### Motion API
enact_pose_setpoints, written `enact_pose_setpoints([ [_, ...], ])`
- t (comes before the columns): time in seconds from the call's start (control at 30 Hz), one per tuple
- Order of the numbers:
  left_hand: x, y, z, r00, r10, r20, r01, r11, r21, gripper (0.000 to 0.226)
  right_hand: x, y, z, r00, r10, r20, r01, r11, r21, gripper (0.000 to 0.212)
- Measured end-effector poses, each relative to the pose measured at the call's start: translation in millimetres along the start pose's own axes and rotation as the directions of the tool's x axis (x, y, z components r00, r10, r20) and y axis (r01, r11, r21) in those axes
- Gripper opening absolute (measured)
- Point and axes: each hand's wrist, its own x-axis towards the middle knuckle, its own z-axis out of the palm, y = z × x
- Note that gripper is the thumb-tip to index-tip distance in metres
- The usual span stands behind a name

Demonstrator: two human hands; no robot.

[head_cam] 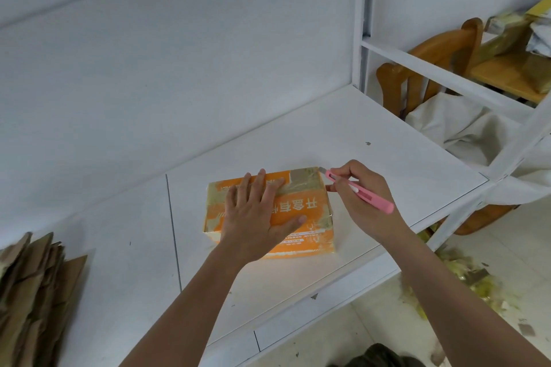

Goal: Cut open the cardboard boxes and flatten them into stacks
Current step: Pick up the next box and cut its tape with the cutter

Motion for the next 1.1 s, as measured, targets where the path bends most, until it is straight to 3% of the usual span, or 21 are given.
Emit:
enact_pose_setpoints([
  [0.3,-2.1,0.1,0.9,1.0,-0.003,-0.005,0.002,1.0,-0.018,0.105,3.7,-10.7,-7.2,0.997,0.031,0.074,-0.028,0.999,-0.033,0.019],
  [0.6,-0.4,-2.0,-7.7,0.999,-0.005,0.048,0.011,0.991,-0.131,0.092,-12.3,-11.5,-13.8,0.996,0.07,0.064,-0.068,0.997,-0.03,0.014],
  [1.1,2.6,2.2,-18.3,0.994,-0.026,0.105,0.041,0.989,-0.145,0.095,-49.6,-18.2,-21.0,0.992,0.102,0.08,-0.104,0.994,0.027,0.012],
])
